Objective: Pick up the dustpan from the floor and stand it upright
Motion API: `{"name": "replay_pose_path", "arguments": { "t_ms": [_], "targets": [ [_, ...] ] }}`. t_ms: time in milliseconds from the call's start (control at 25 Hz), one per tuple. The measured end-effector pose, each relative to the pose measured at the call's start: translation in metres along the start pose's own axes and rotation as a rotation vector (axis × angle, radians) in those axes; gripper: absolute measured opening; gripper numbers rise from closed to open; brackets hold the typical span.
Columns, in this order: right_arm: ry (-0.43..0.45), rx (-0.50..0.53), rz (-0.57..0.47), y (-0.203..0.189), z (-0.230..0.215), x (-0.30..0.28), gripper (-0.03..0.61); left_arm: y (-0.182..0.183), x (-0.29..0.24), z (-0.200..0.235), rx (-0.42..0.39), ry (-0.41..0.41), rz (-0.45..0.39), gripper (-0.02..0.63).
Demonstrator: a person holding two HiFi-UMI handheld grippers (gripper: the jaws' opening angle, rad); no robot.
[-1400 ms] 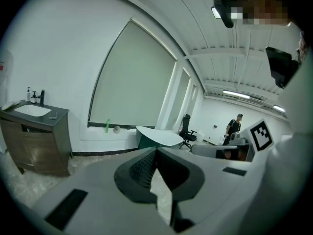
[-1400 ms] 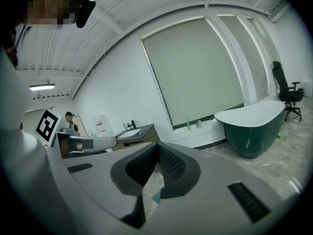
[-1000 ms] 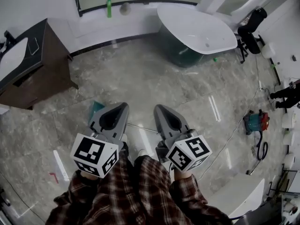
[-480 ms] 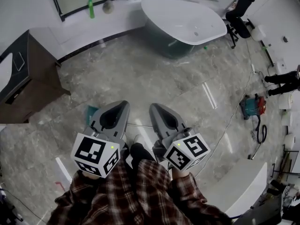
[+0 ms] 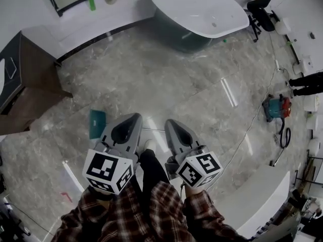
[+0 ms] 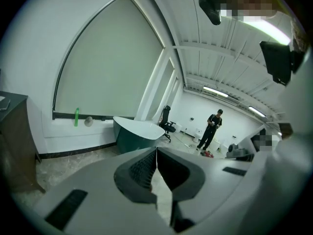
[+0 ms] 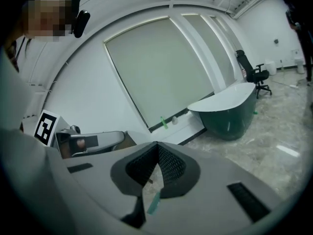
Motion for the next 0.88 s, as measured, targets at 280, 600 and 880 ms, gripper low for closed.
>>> {"name": "replay_pose_path", "arguments": {
  "t_ms": [280,600,880],
  "targets": [
    [-0.146,-0.103,0.069,-0.072,-0.107,-0.022,0.011,-0.093,-0.057,0.013,0.013,-0.012,0.144,0.012],
    [-0.286,-0.172,0.143,-0.191,-0.233,-0.056,0.012,-0.245,-0.114,0.033,0.076,-0.022,0.245,0.012],
    [-0.387,-0.379,0.183,-0.312,-0.335,-0.080,0.062,-0.370,-0.153,0.055,0.071,-0.057,0.308,0.012]
  ]
}}
Point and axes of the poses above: the fingertips, and each gripper's own axes: x backward along the fingers, z to its left, y out of its top, the point moved 8 cm from there along x, backward along the fingers, and after that the axes turned 8 degrees about -x, right-handed, at the moved point
